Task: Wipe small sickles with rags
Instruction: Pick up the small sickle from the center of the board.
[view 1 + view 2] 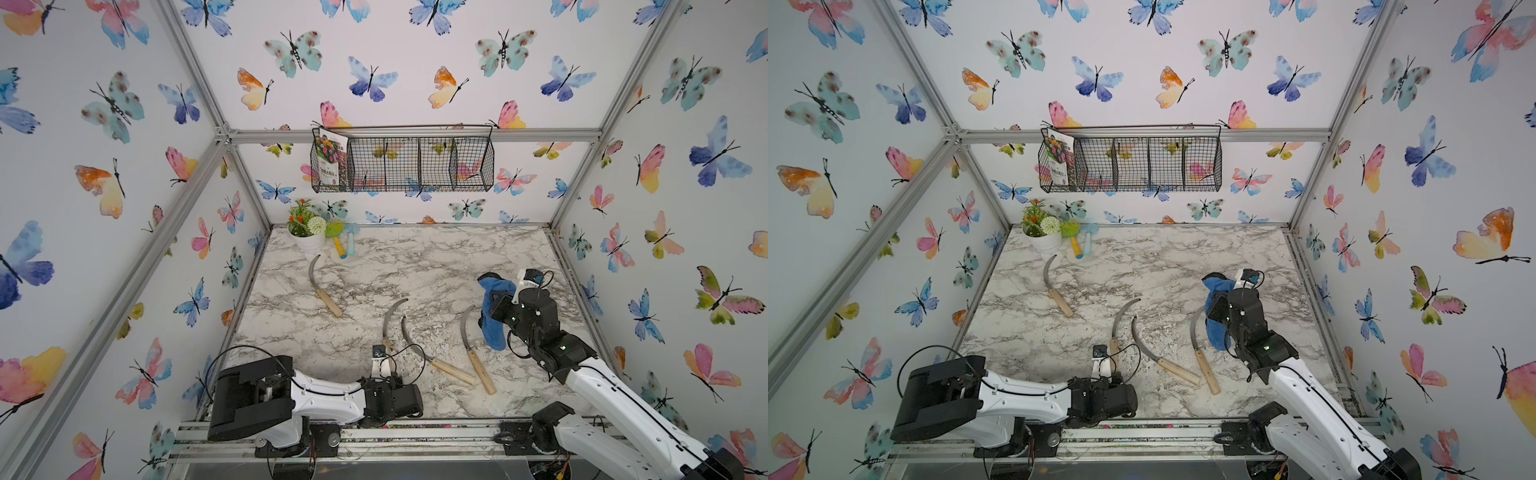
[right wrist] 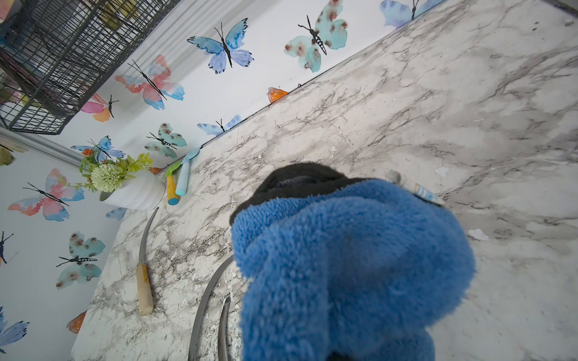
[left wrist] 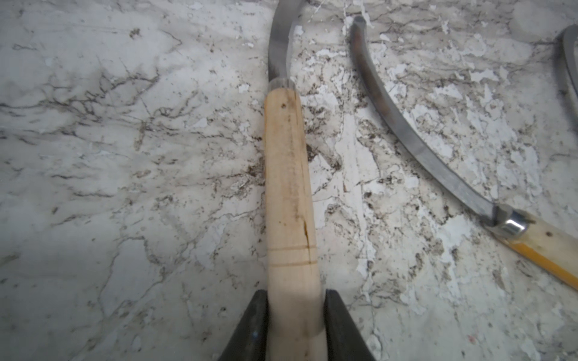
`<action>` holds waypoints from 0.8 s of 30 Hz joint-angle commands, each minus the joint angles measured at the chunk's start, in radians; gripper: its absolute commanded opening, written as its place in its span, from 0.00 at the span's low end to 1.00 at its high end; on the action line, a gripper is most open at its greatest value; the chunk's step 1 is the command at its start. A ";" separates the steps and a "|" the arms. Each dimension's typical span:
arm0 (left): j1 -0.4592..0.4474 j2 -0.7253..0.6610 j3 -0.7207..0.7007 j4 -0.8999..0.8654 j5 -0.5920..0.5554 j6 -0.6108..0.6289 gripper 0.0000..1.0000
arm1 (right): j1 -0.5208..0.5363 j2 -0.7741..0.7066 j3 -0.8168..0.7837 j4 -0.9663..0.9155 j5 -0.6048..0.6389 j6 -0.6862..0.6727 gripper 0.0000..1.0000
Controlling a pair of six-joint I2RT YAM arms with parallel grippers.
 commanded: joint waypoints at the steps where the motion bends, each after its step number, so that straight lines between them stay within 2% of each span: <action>1: -0.002 0.040 0.011 -0.121 -0.035 -0.079 0.24 | 0.005 -0.006 0.003 0.018 -0.013 0.005 0.01; 5: 0.030 0.059 0.021 -0.172 -0.088 -0.091 0.18 | 0.004 -0.003 -0.002 0.023 -0.017 0.007 0.01; 9: 0.081 0.038 0.021 -0.181 -0.104 -0.039 0.15 | 0.004 0.013 -0.002 0.031 -0.022 0.006 0.01; 11: 0.124 0.025 0.014 -0.144 -0.102 0.033 0.16 | 0.004 0.023 -0.002 0.031 -0.024 0.006 0.01; 16: 0.257 0.026 -0.009 0.059 -0.002 0.299 0.15 | 0.004 0.047 0.003 0.035 -0.038 0.005 0.01; 19: 0.299 0.045 0.002 0.099 0.037 0.370 0.16 | 0.004 0.051 0.002 0.039 -0.040 0.004 0.01; 22: 0.303 0.058 0.017 0.099 0.037 0.396 0.26 | 0.004 0.057 -0.001 0.045 -0.042 0.002 0.01; 24: 0.303 0.062 0.017 0.102 0.037 0.401 0.39 | 0.004 0.062 -0.003 0.051 -0.052 0.004 0.01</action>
